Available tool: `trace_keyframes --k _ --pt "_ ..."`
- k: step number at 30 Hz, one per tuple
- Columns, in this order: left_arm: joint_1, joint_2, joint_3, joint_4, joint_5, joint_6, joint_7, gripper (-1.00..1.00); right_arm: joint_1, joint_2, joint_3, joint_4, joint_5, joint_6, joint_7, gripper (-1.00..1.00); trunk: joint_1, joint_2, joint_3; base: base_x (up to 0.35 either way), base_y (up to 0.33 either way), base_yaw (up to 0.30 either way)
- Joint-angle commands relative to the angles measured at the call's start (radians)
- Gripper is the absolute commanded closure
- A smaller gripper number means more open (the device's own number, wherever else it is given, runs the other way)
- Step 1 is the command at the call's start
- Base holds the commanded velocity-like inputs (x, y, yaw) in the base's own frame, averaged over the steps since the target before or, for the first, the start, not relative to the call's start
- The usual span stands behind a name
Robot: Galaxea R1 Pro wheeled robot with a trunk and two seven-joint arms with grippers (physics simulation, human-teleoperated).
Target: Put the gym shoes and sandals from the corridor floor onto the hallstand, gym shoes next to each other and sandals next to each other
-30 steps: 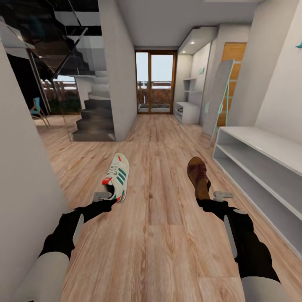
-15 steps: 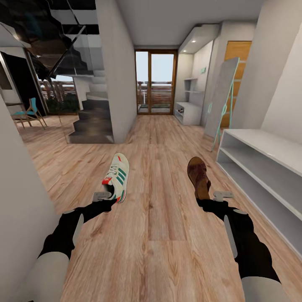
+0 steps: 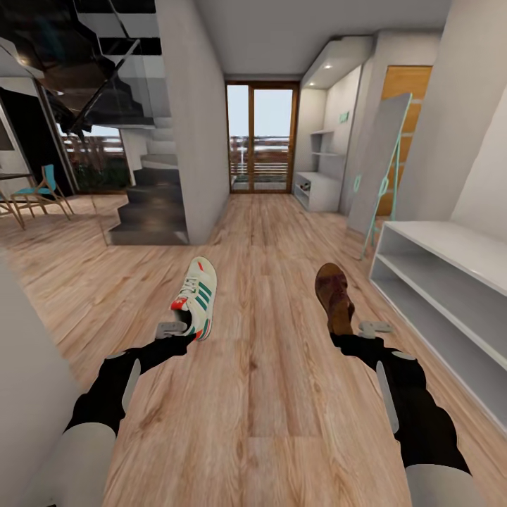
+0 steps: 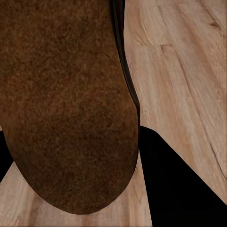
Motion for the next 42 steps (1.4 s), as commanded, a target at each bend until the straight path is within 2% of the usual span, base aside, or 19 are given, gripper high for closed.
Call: trace_keyframes --k 1,42 --pt "-0.001 -0.001 0.005 -0.002 -0.007 0.005 -0.009 1.00 -0.001 0.001 -0.002 -0.001 0.007 0.005 0.009 1.00 0.000 0.000 -0.001 0.349 0.000 0.000" --pt "-0.001 -0.003 0.003 0.000 -0.007 0.006 -0.011 1.00 -0.001 0.002 -0.001 0.000 0.006 0.005 0.010 1.00 0.000 0.000 -0.001 0.349 0.000 0.000"
